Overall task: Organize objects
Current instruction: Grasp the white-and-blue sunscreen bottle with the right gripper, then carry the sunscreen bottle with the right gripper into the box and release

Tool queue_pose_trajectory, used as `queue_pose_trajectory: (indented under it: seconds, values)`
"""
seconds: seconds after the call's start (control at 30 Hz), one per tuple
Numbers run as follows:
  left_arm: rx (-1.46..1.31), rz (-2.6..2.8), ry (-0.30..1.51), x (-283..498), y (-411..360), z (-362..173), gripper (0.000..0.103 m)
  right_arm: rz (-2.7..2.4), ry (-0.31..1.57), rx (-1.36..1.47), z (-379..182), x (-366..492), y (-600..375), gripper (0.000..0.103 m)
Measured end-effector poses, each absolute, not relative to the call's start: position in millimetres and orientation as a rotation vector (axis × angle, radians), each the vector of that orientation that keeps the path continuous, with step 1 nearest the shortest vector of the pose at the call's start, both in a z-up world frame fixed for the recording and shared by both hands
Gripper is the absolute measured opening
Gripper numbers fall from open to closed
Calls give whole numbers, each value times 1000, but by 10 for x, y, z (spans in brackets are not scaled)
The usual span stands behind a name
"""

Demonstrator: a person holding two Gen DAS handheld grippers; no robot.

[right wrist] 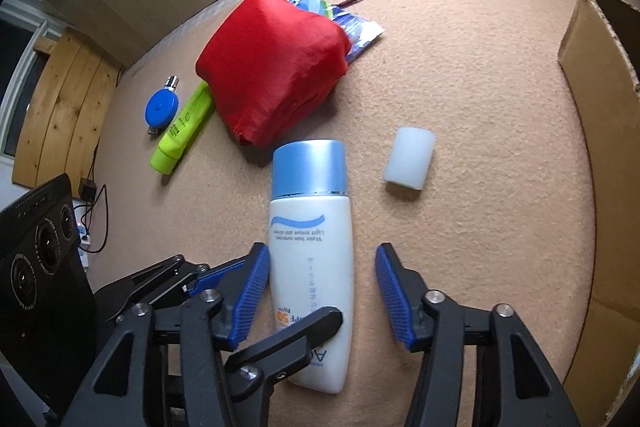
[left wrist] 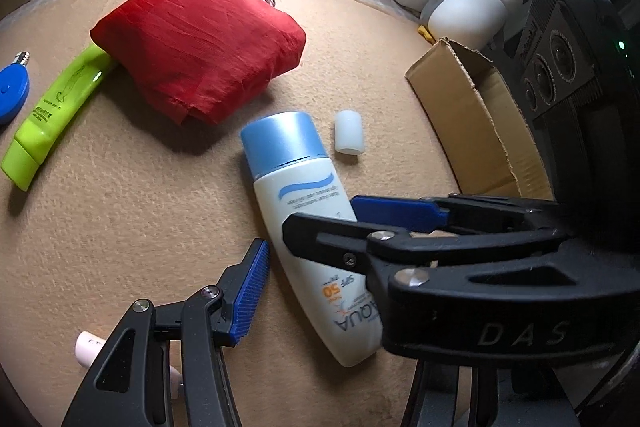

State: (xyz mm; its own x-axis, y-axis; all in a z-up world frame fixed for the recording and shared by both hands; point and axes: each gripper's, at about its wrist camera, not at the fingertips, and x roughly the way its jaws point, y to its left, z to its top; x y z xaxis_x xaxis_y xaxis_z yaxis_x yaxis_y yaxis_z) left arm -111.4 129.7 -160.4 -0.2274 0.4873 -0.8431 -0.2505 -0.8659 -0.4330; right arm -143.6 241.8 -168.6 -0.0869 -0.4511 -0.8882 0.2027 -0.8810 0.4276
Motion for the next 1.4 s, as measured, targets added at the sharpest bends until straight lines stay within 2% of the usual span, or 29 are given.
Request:
queue_pose_trajectory:
  seconds: [0.1,0.37,0.67,0.97,1.4]
  values:
    - [-1575,2129,-277,-1103,1293,-1605,55,-1997,-274,1756,-1695,-1427,2379,39]
    - [-1562,2146,-281,-1062,1314,-1528,54,-2019,-269,1741,-1639,-1378,2375,39]
    - [-1481,2178,-232,-1041,1549,-1206,53,-2097,-282,1668,-1333,-1290,2582,39]
    - [-1379,2163,-169,-1024,2122,-833,53,-2207,-329,1602,-955,-1271,3007,39]
    - [-1288,2075,-109,-999,3147,-639,53,-2361,-394,1576,-646,-1121,3977,39]
